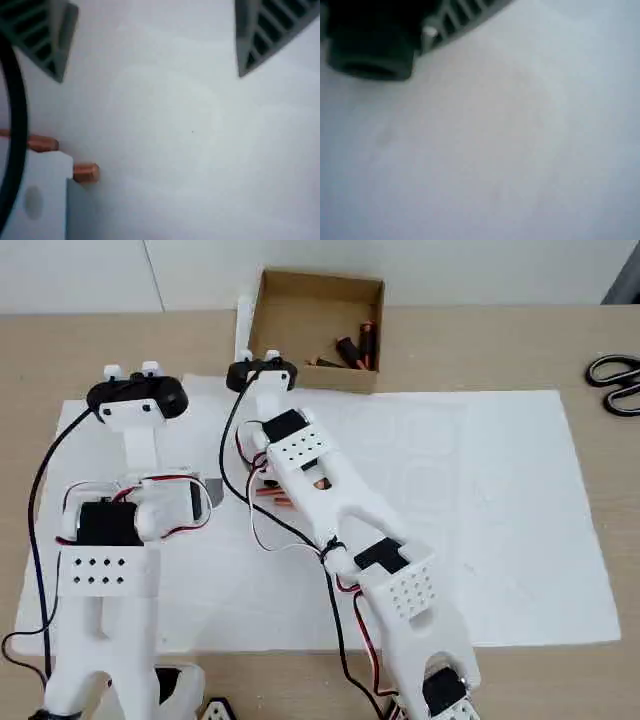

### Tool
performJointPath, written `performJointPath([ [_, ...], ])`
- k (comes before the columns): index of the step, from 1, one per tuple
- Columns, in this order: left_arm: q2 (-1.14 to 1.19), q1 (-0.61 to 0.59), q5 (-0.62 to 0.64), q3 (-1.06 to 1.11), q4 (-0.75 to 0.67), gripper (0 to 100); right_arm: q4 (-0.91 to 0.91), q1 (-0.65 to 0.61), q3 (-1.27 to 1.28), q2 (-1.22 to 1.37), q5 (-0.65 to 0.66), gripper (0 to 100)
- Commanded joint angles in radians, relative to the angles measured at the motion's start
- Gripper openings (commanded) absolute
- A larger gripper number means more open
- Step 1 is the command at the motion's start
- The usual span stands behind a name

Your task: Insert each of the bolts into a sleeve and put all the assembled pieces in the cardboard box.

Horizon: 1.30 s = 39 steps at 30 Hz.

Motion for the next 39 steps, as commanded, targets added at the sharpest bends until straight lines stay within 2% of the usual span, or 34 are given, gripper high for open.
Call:
performJointPath([
  [1,-0.011,-0.002,-0.006,-0.005,-0.017,22,0.004,0.002,-0.035,-0.016,-0.005,2.0],
  [10,-0.011,-0.002,-0.008,-0.008,-0.017,22,0.191,0.111,-0.192,-0.202,0.137,0.4],
  [18,-0.011,0.002,-0.106,-0.01,-0.009,22,0.374,0.262,-0.21,-0.46,0.226,0.4],
  [21,-0.006,0.055,-0.167,-0.012,-0.009,22,0.479,0.384,-0.209,-0.562,0.261,0.4],
  [26,0.0,0.221,-0.239,-0.012,-0.028,22,0.595,0.588,-0.195,-0.647,0.324,0.4],
  [30,0.092,0.25,-0.341,-0.024,-0.069,22,0.596,0.684,-0.1,-0.676,0.328,0.4],
  [32,0.186,0.256,-0.446,-0.064,-0.031,22,0.596,0.694,-0.046,-0.704,0.328,0.4],
  [35,0.351,0.315,-0.623,-0.193,0.135,22,0.588,0.691,0.009,-0.742,0.324,0.6],
  [39,0.532,0.341,-0.669,-0.437,0.258,22,0.581,0.693,0.037,-0.774,0.324,0.6],
])
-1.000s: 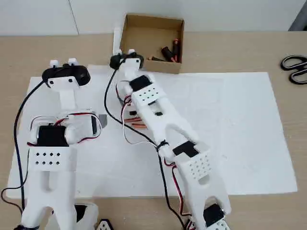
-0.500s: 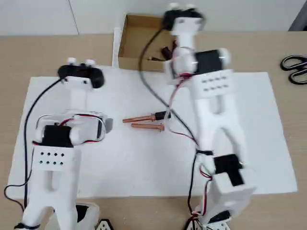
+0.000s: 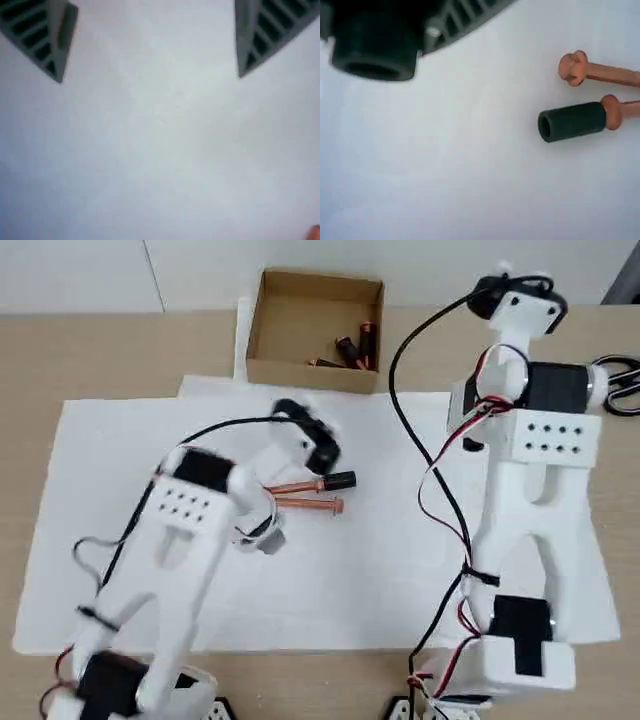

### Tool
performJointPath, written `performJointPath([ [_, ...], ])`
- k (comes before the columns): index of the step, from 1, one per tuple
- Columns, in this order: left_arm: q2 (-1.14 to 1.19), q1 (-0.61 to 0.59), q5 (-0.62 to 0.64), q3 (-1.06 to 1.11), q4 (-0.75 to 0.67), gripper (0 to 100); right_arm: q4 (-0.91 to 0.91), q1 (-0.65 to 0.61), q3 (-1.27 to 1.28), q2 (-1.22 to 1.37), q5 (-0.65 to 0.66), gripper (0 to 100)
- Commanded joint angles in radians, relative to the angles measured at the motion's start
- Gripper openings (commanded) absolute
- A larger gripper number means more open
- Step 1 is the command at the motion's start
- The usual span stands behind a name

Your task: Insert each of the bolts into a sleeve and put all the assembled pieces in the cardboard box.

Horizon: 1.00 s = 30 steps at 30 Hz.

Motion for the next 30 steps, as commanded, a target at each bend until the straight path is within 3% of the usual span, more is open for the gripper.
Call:
performJointPath([
  [1,0.121,0.012,-0.032,-0.246,0.072,22,-0.004,0.015,0.011,-0.074,0.006,0.6],
  [5,0.198,0.017,-0.032,-0.392,0.068,22,-0.007,0.016,0.023,-0.074,0.009,0.6],
  [9,0.258,0.012,-0.037,-0.398,0.075,22,-0.044,0.051,0.023,-0.074,0.012,0.6],
  [16,0.338,0.063,-0.121,-0.42,0.068,22,-0.067,0.28,0.023,-0.074,0.098,0.6],
  [20,0.365,0.126,-0.232,-0.42,0.069,21,-0.065,0.364,0.023,-0.077,0.14,0.6],
  [30,0.589,0.166,-0.344,-0.607,0.005,21,-0.058,0.389,0.04,-0.073,0.157,0.6],
])
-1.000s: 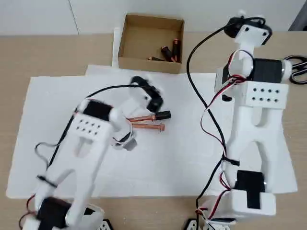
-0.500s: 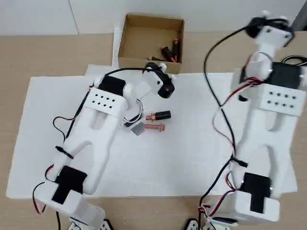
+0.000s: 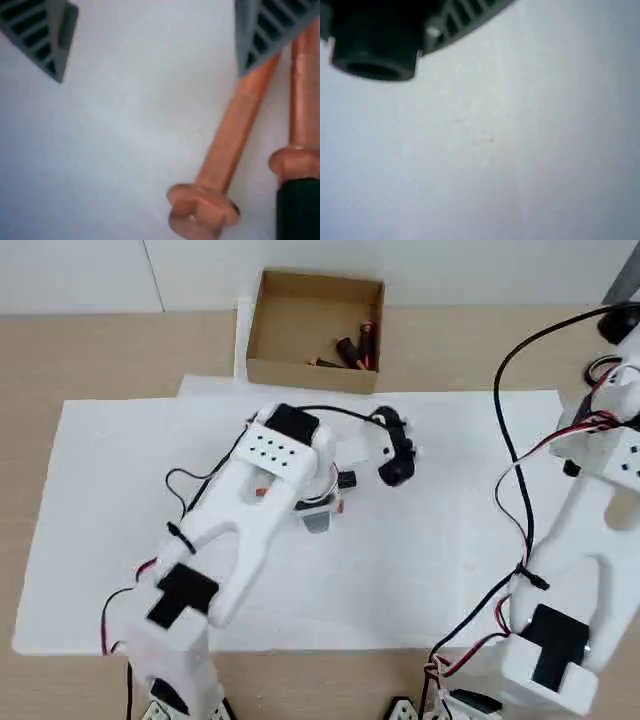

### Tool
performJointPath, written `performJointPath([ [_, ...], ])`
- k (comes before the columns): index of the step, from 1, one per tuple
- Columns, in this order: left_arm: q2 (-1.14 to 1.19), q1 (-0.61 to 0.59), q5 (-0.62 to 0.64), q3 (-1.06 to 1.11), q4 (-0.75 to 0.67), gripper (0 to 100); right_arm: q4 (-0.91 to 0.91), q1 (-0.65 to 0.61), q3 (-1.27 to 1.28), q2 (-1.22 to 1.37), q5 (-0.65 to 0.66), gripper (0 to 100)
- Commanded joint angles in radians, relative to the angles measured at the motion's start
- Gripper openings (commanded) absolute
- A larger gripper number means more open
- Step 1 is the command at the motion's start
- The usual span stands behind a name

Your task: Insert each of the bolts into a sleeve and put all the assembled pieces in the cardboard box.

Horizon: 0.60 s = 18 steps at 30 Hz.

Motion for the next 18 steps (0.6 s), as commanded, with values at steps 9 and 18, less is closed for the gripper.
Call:
performJointPath([
  [9,0.224,0.003,-0.026,-0.277,0.055,21,-0.021,0.012,-0.003,-0.051,0.005,0.6],
  [18,0.319,0.008,-0.026,-0.292,0.052,16,-0.021,0.012,-0.003,-0.05,0.006,0.6],
])
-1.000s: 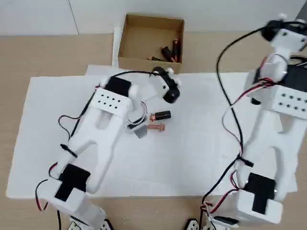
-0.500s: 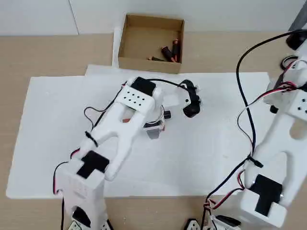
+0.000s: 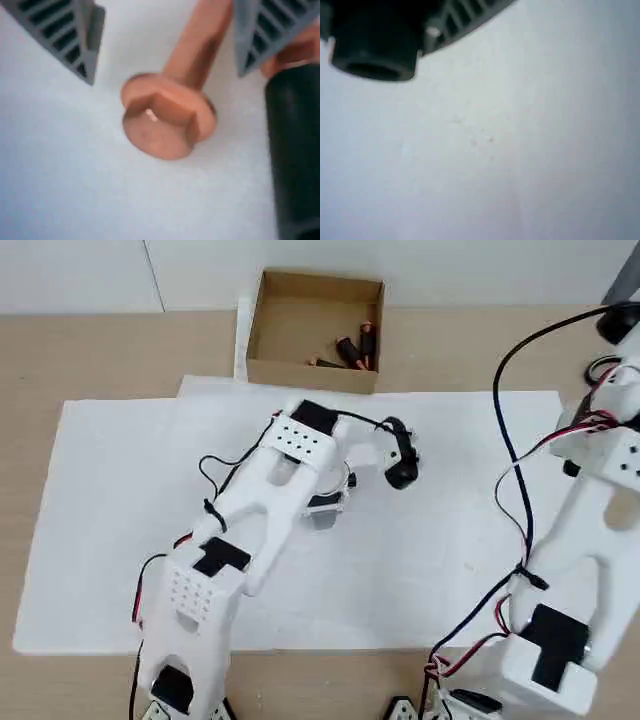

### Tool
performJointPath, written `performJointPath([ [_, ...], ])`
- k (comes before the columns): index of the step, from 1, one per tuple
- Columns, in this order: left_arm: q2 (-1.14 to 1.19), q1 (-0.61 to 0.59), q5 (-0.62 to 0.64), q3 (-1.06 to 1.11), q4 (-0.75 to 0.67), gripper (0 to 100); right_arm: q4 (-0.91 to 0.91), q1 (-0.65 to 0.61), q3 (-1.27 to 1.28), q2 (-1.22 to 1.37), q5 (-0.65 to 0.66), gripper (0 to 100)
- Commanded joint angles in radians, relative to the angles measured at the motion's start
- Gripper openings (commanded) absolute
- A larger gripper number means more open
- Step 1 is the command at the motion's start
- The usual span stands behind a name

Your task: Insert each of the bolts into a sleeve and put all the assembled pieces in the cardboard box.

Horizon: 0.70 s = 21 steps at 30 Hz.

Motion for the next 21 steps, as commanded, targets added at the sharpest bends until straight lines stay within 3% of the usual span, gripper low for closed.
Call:
performJointPath([
  [1,0.006,0.006,-0.002,-0.042,0.005,16,-0.021,0.012,-0.003,-0.05,0.006,0.6],
  [13,0.003,0.018,0.002,-0.073,0.002,16,-0.019,0.012,-0.003,-0.05,0.002,0.6],
  [21,0.011,0.018,0.003,-0.12,0.003,7,-0.021,0.01,0.04,-0.05,0.005,0.6],
])
